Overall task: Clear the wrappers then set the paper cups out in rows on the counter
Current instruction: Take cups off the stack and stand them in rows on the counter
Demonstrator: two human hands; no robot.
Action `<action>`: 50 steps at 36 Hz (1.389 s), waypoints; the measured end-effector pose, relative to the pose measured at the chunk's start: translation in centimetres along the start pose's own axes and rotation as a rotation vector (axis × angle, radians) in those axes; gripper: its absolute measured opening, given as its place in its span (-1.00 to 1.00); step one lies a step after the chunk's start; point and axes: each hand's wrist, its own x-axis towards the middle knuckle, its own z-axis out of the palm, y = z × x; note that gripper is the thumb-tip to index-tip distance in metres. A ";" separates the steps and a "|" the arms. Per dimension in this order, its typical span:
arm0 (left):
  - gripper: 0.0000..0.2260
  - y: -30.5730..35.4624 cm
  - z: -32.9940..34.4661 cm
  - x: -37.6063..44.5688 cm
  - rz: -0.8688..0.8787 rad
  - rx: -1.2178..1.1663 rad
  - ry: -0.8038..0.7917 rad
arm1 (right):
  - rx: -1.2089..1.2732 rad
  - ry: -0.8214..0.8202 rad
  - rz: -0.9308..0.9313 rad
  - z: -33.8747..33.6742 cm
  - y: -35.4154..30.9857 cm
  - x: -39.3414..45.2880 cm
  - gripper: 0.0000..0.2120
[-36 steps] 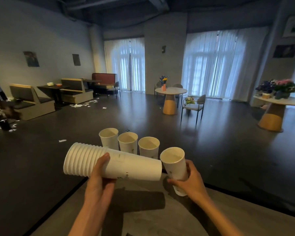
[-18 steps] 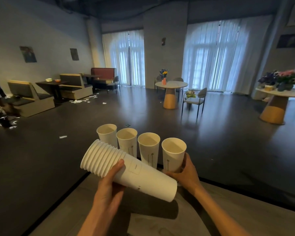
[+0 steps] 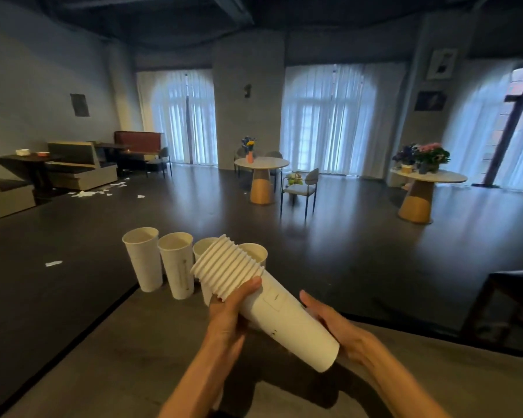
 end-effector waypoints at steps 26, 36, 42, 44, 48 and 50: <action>-0.28 4.8 -5.3 1.5 0.187 -0.181 0.192 | -0.194 0.537 -0.372 -1.3 4.4 8.0 -0.05; -0.02 2.6 -3.5 0.8 0.043 -0.114 0.087 | -0.215 0.549 -0.357 -1.7 3.3 10.5 -0.08; -0.28 0.4 -0.3 -1.0 0.017 0.044 -0.009 | -0.265 0.459 -0.296 -2.3 4.0 8.4 0.01; -0.17 -0.3 0.5 -1.1 0.030 0.063 -0.030 | -0.248 0.533 -0.275 -2.7 4.6 6.8 -0.09; -0.16 -2.1 2.3 -1.9 0.000 0.066 -0.067 | -0.073 0.602 -0.221 -3.4 4.9 2.3 -0.48; -0.21 -3.3 3.5 -2.3 -0.048 0.041 -0.069 | 0.015 0.429 -0.147 -3.8 4.3 -0.8 -0.51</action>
